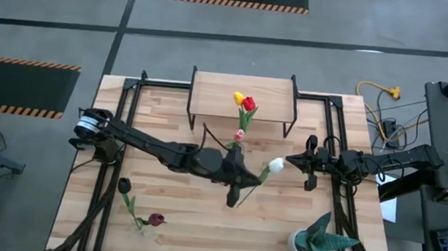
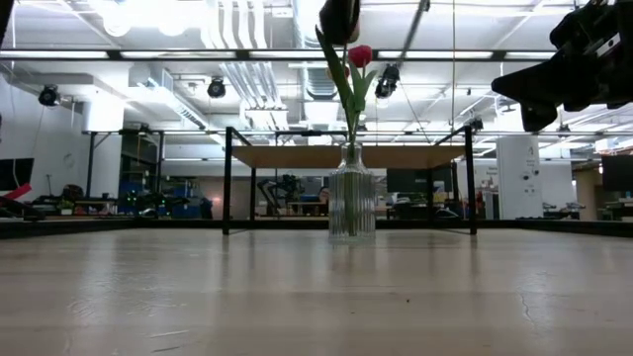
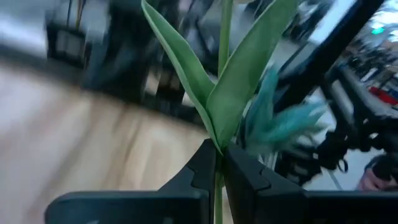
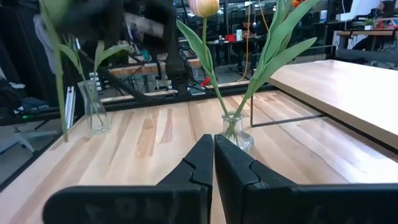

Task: Pick and place flowers into a vace then onto a shelf
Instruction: Put the black tulip into the bottom transparent vase

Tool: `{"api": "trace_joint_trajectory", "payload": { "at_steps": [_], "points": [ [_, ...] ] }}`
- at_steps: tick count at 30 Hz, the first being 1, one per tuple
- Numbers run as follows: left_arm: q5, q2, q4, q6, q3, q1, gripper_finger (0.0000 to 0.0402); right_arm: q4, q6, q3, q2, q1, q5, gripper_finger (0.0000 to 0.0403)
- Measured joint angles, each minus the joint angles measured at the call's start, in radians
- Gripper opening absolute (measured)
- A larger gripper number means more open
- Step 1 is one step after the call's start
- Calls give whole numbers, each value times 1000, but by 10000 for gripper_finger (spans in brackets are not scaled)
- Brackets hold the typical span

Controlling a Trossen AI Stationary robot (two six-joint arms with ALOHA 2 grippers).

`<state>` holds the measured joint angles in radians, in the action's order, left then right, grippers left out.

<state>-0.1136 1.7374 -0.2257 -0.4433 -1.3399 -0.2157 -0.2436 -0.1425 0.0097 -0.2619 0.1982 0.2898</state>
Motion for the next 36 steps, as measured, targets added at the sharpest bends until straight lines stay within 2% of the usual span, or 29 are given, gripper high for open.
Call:
{"api": "trace_joint_trajectory", "payload": {
  "at_steps": [3, 12, 17, 23, 30, 36],
  "points": [
    [0, -2, -86, 118, -1, 2, 6, 0, -12, 0, 0, 0, 0, 8],
    [6, -112, -93, 500, 5, 21, 6, 0, -15, 0, 0, 0, 0, 9],
    [4, -176, -84, 550, 68, 59, 6, 1, -15, 0, -1, 0, 0, 8],
    [9, -313, -102, 555, 251, 44, 6, 2, -15, 0, -1, 0, 0, 8],
    [-5, -510, -508, 689, 564, 57, 6, 1, -16, 0, -1, -1, 1, 9],
    [-108, -624, -656, 707, 763, 102, 6, 0, -55, 0, -1, 0, 1, 9]
  ]
}}
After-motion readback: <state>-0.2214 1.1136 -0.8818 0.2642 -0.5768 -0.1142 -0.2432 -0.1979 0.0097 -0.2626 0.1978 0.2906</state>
